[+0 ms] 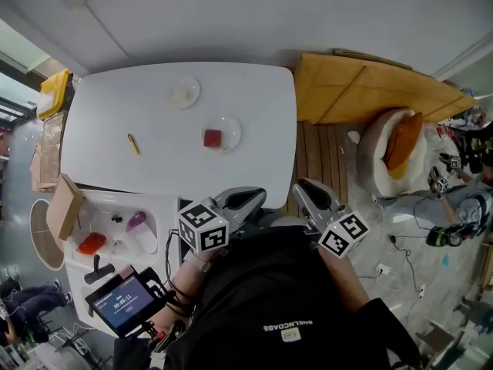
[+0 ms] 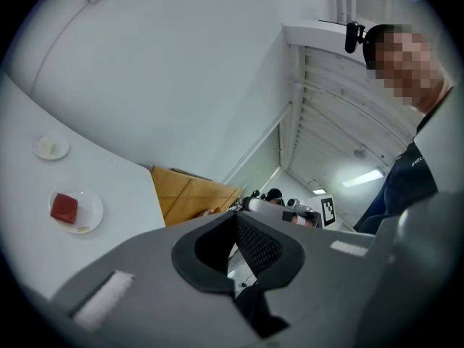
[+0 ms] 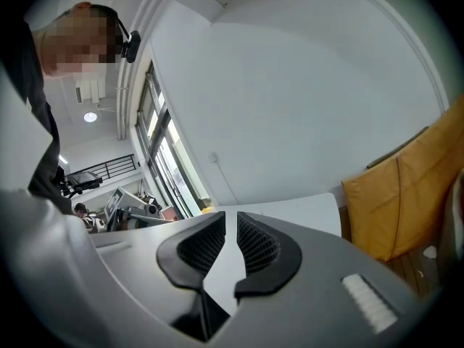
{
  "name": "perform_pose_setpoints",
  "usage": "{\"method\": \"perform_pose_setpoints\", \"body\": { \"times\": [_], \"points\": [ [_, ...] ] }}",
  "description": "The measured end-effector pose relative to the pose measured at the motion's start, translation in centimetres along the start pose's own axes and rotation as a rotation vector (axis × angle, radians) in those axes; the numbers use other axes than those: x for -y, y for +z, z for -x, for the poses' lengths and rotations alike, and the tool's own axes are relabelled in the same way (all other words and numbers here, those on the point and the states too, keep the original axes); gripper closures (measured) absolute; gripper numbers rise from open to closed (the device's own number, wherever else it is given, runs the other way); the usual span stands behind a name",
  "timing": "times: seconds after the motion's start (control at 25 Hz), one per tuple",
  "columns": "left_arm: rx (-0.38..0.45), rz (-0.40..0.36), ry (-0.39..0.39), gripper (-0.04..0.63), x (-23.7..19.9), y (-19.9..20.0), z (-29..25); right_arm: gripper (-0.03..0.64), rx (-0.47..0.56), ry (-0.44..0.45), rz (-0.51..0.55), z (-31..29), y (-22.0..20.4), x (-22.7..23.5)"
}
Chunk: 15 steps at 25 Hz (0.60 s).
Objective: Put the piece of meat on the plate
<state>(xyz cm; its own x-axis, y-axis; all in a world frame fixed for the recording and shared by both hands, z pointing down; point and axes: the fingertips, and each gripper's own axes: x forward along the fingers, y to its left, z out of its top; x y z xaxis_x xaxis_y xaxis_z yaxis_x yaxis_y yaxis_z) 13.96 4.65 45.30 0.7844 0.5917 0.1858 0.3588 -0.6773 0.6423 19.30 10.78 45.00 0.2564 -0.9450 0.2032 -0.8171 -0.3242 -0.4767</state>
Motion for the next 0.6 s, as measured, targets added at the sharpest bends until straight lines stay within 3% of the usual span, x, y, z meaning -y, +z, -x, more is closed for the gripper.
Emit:
{"method": "perform_pose_setpoints", "body": {
  "times": [0.6],
  "points": [
    [0.022,0.028,0.027,0.575,-1.1,0.5,0.6,0.561,-0.039,0.042,-0.013,-1.8,-0.5,-0.1]
  ]
}}
